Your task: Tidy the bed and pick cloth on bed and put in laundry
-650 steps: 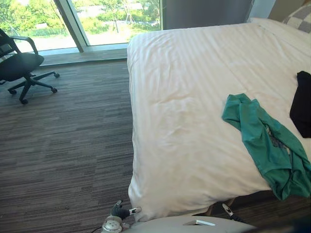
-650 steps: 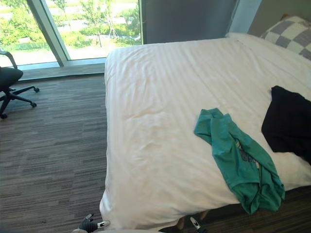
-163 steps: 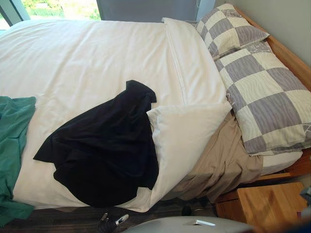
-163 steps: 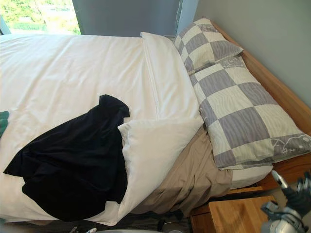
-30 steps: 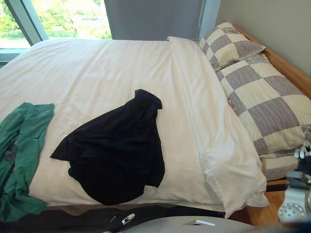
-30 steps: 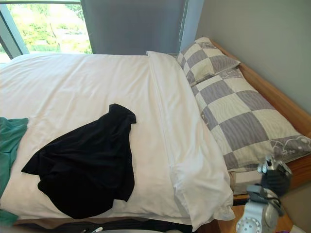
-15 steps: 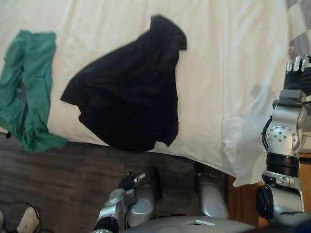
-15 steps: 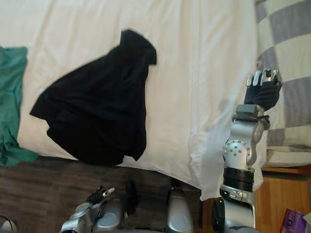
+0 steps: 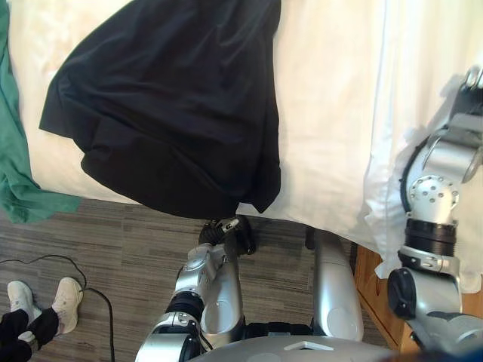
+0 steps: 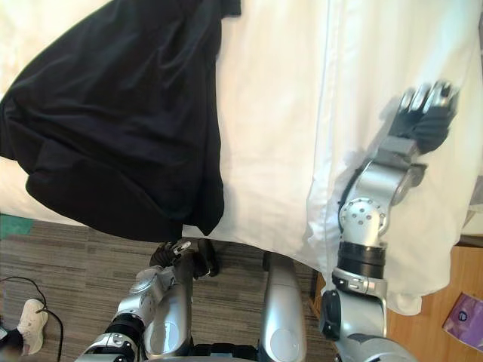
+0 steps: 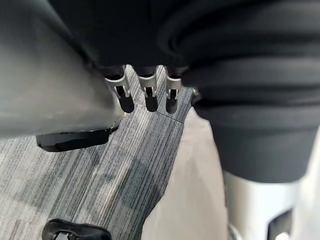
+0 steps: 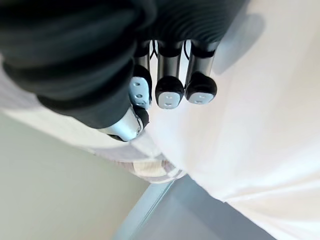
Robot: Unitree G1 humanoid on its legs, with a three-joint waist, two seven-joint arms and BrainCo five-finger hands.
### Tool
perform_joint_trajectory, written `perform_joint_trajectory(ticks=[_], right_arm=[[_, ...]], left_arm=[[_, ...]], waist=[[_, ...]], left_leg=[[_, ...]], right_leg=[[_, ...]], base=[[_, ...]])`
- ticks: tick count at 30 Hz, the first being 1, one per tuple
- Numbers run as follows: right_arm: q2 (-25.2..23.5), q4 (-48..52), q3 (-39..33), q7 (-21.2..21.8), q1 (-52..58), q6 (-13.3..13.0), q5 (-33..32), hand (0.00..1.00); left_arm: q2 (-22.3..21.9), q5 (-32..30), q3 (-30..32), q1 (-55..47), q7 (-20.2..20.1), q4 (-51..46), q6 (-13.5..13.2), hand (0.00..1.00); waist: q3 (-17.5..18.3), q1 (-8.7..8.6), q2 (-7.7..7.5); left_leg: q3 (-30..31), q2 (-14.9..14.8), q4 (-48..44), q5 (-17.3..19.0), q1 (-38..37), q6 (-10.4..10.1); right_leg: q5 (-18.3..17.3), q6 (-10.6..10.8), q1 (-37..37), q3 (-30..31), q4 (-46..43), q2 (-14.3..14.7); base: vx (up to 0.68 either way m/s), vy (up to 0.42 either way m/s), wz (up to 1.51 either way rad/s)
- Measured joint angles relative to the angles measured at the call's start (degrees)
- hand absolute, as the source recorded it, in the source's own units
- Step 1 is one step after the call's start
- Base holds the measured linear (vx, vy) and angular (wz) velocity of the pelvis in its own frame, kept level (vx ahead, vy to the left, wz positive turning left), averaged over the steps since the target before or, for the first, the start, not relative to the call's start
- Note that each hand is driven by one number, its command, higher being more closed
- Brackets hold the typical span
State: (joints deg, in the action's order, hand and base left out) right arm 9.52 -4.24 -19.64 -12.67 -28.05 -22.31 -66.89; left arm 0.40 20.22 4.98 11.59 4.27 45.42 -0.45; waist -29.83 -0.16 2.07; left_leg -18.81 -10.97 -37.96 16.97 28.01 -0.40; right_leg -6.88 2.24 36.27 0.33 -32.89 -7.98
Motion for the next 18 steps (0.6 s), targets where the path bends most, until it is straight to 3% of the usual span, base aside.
perform_joint_trajectory(ticks=[4,9,12,15,17,18], right_arm=[[-4.6,-1.0,0.3,7.0,4.6,-4.4,-4.4,1.00],[-5.2,-5.2,0.4,13.7,11.6,-6.6,-6.0,1.00],[-5.9,-11.7,0.0,12.6,16.4,-6.7,-4.8,1.00],[-7.1,-21.1,-1.5,8.2,23.3,-4.3,-3.8,1.00],[-8.4,-22.8,-1.9,7.5,27.9,-2.4,-3.3,1.00],[-8.9,-22.9,-2.0,7.4,31.0,-1.6,-1.3,0.00]], left_arm=[[-0.6,1.7,0.7,0.2,1.1,1.2,-0.5,0.00],[-2.1,3.6,2.4,0.0,1.0,2.2,-1.5,0.00],[-2.1,4.0,2.5,-1.3,1.0,3.4,-1.8,0.00],[-2.4,4.0,3.0,-2.5,0.9,4.4,-1.8,0.00],[-2.5,4.0,3.0,-3.5,0.7,4.4,-1.6,0.00],[-2.5,3.9,3.0,-4.2,0.6,4.5,-1.3,0.00]], waist=[[0.1,-0.64,-0.12],[0.7,-0.83,-0.84],[2.9,-2.05,-1.96],[3.6,-2.19,-1.94],[3.7,-2.77,-1.72],[4.2,-3.17,-1.56]], left_leg=[[-2.4,-0.3,1.9,1.9,-1.9,-0.3],[-4.4,-1.1,2.0,2.7,-4.5,-0.5],[-6.0,-1.6,3.1,2.6,-6.0,-0.6],[-8.2,-1.9,5.6,2.4,-9.9,-0.9],[-9.4,-1.8,7.7,2.3,-13.0,-1.1],[-10.2,-1.9,9.0,2.1,-14.9,-1.6]], right_leg=[[-0.1,0.1,0.2,1.5,0.9,0.9],[0.1,0.5,-1.2,3.6,1.2,1.7],[1.2,0.4,-2.1,4.3,3.2,2.3],[2.3,0.2,-5.4,5.8,6.5,3.3],[2.9,0.0,-7.9,6.4,8.5,3.6],[3.2,0.3,-9.5,6.6,9.6,3.8]], base=[[-0.08,-0.003,-0.27],[-0.11,-0.030,-0.23],[-0.04,-0.026,-0.26],[0.05,0.006,-0.39],[0.10,0.025,-0.37],[0.12,0.016,-0.26]])
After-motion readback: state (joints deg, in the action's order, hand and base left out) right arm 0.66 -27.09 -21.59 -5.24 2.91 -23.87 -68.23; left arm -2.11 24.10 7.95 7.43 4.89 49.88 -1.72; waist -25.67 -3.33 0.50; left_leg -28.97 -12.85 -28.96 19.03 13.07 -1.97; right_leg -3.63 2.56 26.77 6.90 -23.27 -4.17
